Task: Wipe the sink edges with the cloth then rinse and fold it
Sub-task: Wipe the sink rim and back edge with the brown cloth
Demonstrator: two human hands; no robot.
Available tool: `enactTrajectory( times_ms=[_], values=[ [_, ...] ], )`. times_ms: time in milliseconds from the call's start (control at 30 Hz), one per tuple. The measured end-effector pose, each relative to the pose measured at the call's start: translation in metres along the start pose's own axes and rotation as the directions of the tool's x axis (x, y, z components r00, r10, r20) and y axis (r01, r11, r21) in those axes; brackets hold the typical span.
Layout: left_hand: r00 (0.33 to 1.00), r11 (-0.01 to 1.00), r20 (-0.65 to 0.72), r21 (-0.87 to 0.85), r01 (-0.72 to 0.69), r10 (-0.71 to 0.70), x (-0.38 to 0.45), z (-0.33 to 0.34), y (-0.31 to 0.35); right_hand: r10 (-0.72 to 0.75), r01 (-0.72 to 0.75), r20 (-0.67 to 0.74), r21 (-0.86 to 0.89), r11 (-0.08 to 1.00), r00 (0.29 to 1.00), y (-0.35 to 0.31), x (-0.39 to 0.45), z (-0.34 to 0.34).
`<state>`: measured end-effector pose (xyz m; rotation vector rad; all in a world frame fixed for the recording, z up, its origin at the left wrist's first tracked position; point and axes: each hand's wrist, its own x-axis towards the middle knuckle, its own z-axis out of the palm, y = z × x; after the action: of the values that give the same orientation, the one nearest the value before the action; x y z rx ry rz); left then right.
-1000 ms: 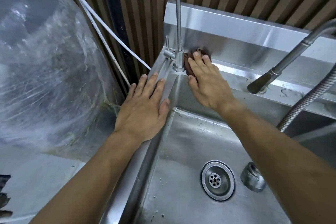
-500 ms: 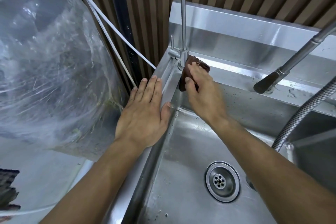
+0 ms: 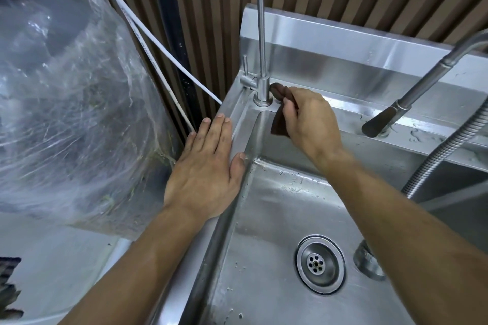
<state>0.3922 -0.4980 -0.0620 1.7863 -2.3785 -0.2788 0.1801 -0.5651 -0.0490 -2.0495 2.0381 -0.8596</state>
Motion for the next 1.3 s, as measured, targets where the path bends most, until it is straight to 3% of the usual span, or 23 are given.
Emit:
enactTrajectory(
  times_ms=[67,133,200,300,433,567,833,1033,1200,1300],
  values=[
    [1.000,1.000,0.004,-0.001,0.007,-0.007,0.000,0.000,0.001,-0.070,0.089,-0.109,0.173,0.981,0.992,-0.015,-0.013,-0.003],
    [1.000,1.000,-0.001,0.001,0.012,-0.012,0.000,-0.001,0.001,-0.241,0.263,-0.143,0.166,0.950,0.960,-0.032,-0.020,0.007],
    [1.000,1.000,-0.004,0.002,0.007,-0.007,0.000,-0.001,0.002,-0.338,0.339,-0.028,0.088,0.937,0.941,-0.036,-0.013,0.025],
    [1.000,1.000,-0.005,-0.008,0.012,-0.012,-0.001,-0.001,0.002,-0.369,0.366,0.210,0.056,0.929,0.905,-0.035,-0.007,0.036],
    [1.000,1.000,-0.023,-0.025,-0.002,0.002,-0.001,-0.001,0.002,-0.468,0.480,0.295,0.035,0.876,0.833,-0.031,-0.019,0.029],
    [0.999,1.000,-0.038,-0.007,-0.003,0.003,0.000,0.001,0.002,-0.413,0.409,0.416,0.104,0.907,0.810,-0.033,0.001,0.025],
    [0.999,1.000,-0.045,-0.025,-0.018,0.017,-0.001,0.002,-0.001,-0.282,0.293,0.424,0.042,0.955,0.861,-0.028,-0.018,0.019],
    [0.999,1.000,-0.046,0.007,-0.009,0.009,0.000,0.003,0.001,-0.333,0.354,0.362,0.008,0.935,0.871,-0.032,-0.008,0.035],
    [0.999,1.000,-0.031,0.004,-0.015,0.015,0.000,0.002,0.001,-0.372,0.416,0.220,-0.207,0.885,0.902,-0.017,-0.020,0.035],
    [1.000,1.000,-0.025,0.004,-0.010,0.011,0.000,0.001,0.000,-0.325,0.363,0.201,-0.202,0.909,0.924,-0.009,-0.021,0.039]
  ],
)
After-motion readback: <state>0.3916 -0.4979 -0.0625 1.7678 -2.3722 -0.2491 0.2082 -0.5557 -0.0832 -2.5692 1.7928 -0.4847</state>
